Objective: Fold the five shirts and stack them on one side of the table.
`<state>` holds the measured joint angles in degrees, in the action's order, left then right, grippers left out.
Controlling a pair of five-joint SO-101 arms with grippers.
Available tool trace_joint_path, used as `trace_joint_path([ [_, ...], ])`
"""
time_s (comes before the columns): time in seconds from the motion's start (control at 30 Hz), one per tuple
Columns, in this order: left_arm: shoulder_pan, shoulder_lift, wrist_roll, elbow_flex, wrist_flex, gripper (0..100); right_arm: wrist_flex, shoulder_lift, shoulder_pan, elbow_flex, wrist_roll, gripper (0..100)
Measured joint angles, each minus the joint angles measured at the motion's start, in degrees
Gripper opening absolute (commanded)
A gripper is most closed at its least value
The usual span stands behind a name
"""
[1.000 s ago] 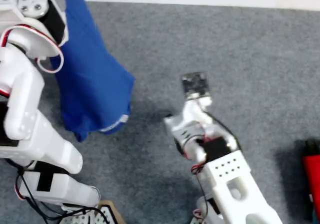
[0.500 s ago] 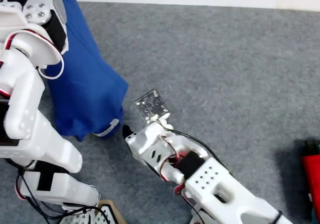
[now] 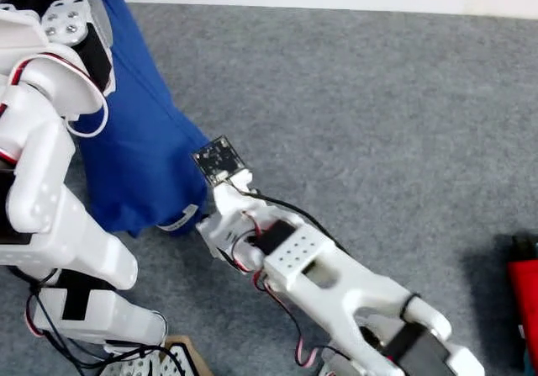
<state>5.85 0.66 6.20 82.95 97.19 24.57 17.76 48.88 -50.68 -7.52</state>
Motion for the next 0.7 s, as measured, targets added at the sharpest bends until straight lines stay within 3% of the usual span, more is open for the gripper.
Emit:
trace_joint_path([
  [0.7,3.4,4.7,0.2,0.0,0.0,1,-4.2,-23.4,0.0,18.1,0.0,30.3],
])
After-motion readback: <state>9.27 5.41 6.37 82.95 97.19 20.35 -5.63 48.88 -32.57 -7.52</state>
